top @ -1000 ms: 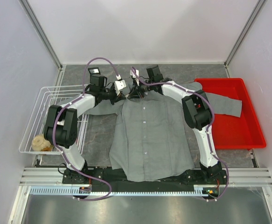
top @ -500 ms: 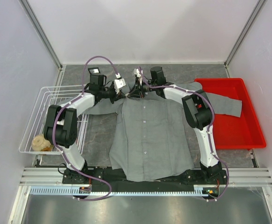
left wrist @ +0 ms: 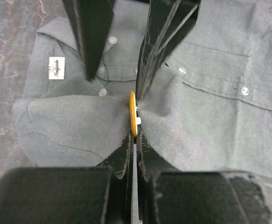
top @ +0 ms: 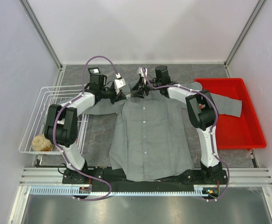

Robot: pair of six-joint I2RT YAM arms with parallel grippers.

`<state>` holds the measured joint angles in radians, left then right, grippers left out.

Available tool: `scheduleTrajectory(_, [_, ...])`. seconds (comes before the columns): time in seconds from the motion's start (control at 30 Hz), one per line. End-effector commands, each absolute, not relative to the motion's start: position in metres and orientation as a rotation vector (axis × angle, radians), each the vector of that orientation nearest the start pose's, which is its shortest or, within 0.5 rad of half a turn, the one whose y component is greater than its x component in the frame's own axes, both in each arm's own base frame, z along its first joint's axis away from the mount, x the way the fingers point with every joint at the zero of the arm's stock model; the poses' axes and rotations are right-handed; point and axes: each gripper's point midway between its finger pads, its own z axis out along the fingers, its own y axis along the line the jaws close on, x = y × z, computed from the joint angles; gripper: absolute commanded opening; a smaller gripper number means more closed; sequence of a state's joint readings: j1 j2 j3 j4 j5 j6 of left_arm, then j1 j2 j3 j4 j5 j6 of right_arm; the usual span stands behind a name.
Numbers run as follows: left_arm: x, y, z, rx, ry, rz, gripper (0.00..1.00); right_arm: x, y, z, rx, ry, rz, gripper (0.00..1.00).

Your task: Pin the brooch onto the clothing

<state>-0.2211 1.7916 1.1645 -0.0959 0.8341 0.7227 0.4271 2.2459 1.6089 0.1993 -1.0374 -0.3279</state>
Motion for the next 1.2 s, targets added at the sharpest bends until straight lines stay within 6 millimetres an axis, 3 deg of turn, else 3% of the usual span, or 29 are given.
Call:
scheduleTrajectory(0.0, [0.408, -0.213, 0.111, 1.285, 1.681, -0.729, 0.02, 0.464, 0.347, 0.163, -1.312, 1.296, 0.936, 0.61])
scheduleTrajectory(0.1, [0.414, -0.209, 0.109, 1.269, 1.721, -0.687, 0.02, 0.469, 0.342, 0.166, -1.293, 1.332, 0.920, 0.69])
scheduleTrajectory(0.2, [0.417, -0.205, 0.107, 1.262, 1.771, -0.658, 0.02, 0.487, 0.331, 0.166, -1.217, 1.450, 0.873, 0.74])
scheduleTrajectory(0.27, [0.420, -0.200, 0.103, 1.250, 1.824, -0.614, 0.02, 0.500, 0.318, 0.157, -1.176, 1.576, 0.826, 0.83])
scheduleTrajectory(0.43, [0.436, -0.190, 0.098, 1.174, 2.009, -0.437, 0.02, 0.513, 0.278, 0.131, -1.109, 1.832, 0.714, 0.86])
scheduleTrajectory(0.47, [0.435, -0.200, 0.102, 1.192, 2.010, -0.422, 0.02, 0.517, 0.269, 0.128, -1.098, 1.863, 0.665, 0.86])
scheduleTrajectory(0.53, [0.431, -0.201, 0.093, 1.202, 2.083, -0.350, 0.02, 0.516, 0.255, 0.119, -1.074, 1.942, 0.630, 0.86])
scheduleTrajectory(0.57, [0.427, -0.216, 0.096, 1.221, 2.086, -0.337, 0.04, 0.519, 0.246, 0.116, -1.054, 1.975, 0.590, 0.86])
scheduleTrajectory(0.63, [0.418, -0.221, 0.088, 1.254, 2.149, -0.279, 0.09, 0.516, 0.232, 0.108, -1.028, 2.047, 0.576, 0.86])
scheduleTrajectory(0.7, [0.411, -0.239, 0.088, 1.266, 2.167, -0.262, 0.14, 0.517, 0.222, 0.100, -1.002, 2.103, 0.547, 0.86])
scheduleTrajectory(0.83, [0.398, -0.259, 0.104, 1.200, 2.211, -0.413, 0.28, 0.515, 0.200, 0.091, -0.952, 2.195, 0.531, 0.86])
scheduleTrajectory(0.93, [0.396, -0.256, 0.118, 1.132, 2.233, -0.476, 0.32, 0.513, 0.193, 0.089, -0.944, 2.216, 0.519, 0.86])
scheduleTrajectory(1.03, [0.406, -0.244, 0.132, 1.009, 2.236, -0.556, 0.34, 0.513, 0.193, 0.088, -0.944, 2.219, 0.517, 0.85])
scheduleTrajectory(1.17, [0.437, -0.215, 0.138, 0.787, 2.287, -0.570, 0.34, 0.517, 0.195, 0.079, -0.910, 2.249, 0.528, 0.78])
